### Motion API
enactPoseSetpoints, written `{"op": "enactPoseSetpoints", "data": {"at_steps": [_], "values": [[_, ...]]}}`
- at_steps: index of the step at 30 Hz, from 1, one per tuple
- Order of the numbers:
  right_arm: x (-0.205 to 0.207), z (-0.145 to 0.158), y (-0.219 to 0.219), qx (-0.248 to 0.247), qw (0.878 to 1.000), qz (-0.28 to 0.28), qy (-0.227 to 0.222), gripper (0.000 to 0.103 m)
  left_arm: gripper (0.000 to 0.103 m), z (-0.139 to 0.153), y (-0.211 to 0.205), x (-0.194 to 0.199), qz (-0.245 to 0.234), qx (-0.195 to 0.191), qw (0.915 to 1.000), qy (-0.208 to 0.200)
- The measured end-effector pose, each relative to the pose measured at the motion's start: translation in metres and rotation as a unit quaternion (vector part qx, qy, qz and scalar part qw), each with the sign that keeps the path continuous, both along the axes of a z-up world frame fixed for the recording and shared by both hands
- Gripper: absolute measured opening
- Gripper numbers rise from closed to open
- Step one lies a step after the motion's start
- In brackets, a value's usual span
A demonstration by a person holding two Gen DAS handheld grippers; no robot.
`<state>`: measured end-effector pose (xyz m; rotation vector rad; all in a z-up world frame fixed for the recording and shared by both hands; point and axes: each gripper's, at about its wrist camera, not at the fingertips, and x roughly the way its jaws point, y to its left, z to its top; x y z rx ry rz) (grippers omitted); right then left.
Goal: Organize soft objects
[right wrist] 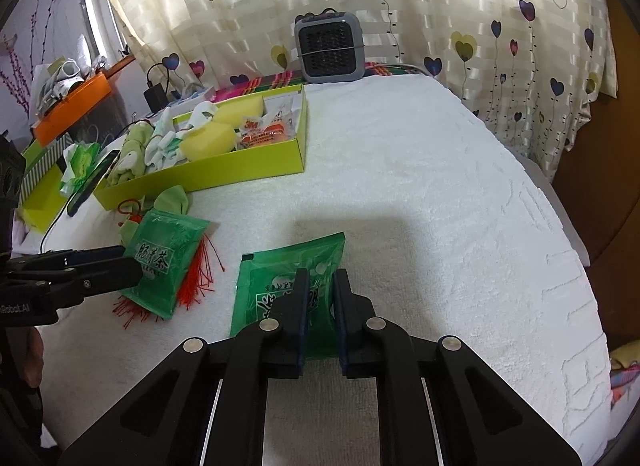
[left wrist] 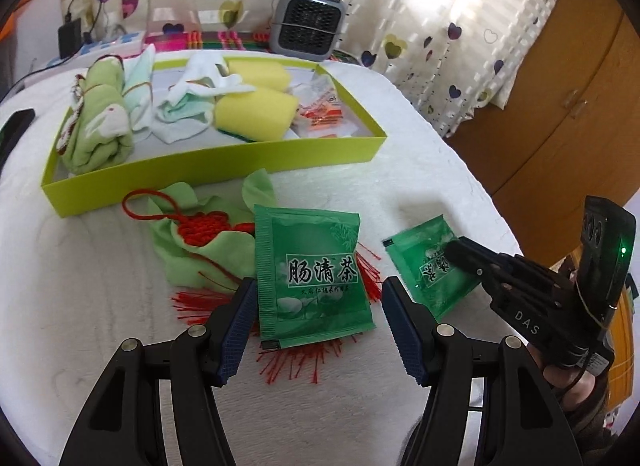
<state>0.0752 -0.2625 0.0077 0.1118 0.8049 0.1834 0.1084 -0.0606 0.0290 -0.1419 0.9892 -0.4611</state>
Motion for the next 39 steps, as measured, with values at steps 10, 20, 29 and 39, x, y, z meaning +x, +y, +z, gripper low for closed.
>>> {"op": "enactPoseSetpoints", "data": {"at_steps": [10, 20, 29, 39], "values": [[0.002, -0.004, -0.008, 0.024, 1.000, -0.004, 0.010, 0.012, 0.063, 0.006, -0.002, 0.008, -0.021, -0.093, 0.9952, 0.019], [0.001, -0.005, -0.008, 0.027, 1.000, -0.005, 0.014, 0.012, 0.063, -0.004, -0.010, 0.025, -0.018, -0.137, 0.9888, 0.055], [0.004, -0.006, -0.008, 0.029, 0.999, -0.005, 0.016, 0.012, 0.063, -0.012, -0.031, 0.038, -0.030, -0.136, 0.9871, 0.078], [0.002, -0.004, -0.007, 0.031, 0.999, -0.002, 0.008, 0.009, 0.063, -0.017, -0.035, 0.054, -0.020, -0.115, 0.9887, 0.094]]}}
